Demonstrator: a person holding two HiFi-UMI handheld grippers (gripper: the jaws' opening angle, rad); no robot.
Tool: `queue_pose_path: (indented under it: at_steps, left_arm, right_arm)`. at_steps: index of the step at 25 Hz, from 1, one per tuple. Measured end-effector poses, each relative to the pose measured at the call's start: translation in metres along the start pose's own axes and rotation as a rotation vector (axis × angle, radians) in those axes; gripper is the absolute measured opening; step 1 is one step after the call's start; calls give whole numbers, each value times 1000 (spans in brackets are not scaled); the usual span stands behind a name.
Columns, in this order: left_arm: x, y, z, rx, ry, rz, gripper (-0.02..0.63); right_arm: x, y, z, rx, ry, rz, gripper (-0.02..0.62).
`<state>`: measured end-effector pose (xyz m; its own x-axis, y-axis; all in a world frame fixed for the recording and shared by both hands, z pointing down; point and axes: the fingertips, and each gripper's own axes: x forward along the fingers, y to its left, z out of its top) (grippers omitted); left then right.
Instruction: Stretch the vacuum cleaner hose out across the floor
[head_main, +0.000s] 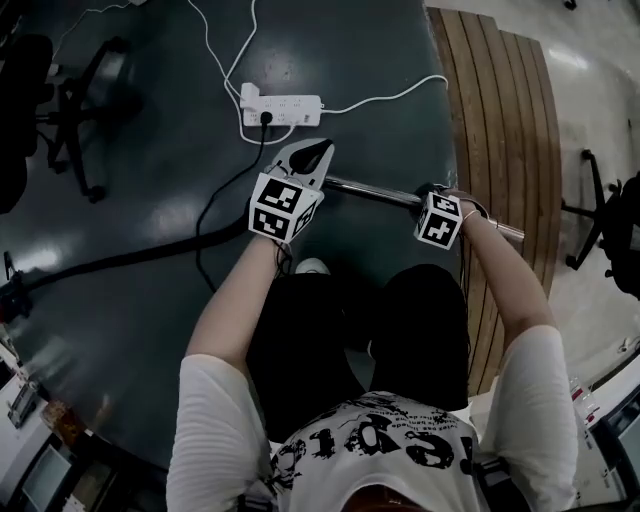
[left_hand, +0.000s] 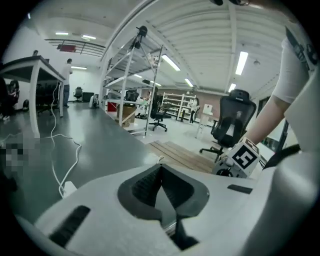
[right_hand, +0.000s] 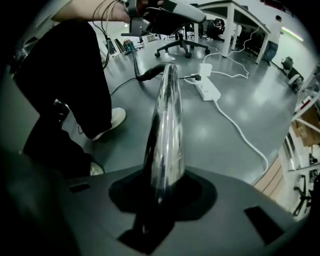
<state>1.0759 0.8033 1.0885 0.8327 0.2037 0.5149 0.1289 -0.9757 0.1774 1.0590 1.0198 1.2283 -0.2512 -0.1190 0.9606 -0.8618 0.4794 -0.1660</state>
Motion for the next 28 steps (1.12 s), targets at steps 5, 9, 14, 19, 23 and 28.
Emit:
queue_pose_path:
  at_steps: [5, 9, 14, 19, 23, 28]
  left_arm:
    - [57, -1, -44, 141, 42, -76, 5]
    - [74, -3, -62, 98, 58, -95, 5]
    - [72, -12, -78, 120, 98, -120, 5]
    - [69, -18, -98, 181, 166, -163, 5]
    - [67, -12, -114, 238, 199, -140, 5]
    - [48, -3, -76, 186, 138, -52, 5]
  right_arm:
    - [64, -23, -23, 72, 13, -20, 103]
    - [96, -47, -30, 73, 30, -88, 103]
    - [124, -51, -34, 129, 53, -111, 103]
    - [138, -62, -42, 131, 93, -208, 152]
    - [124, -71, -50, 205, 68, -242, 172]
    - [54, -68, -40, 323, -10, -265, 162]
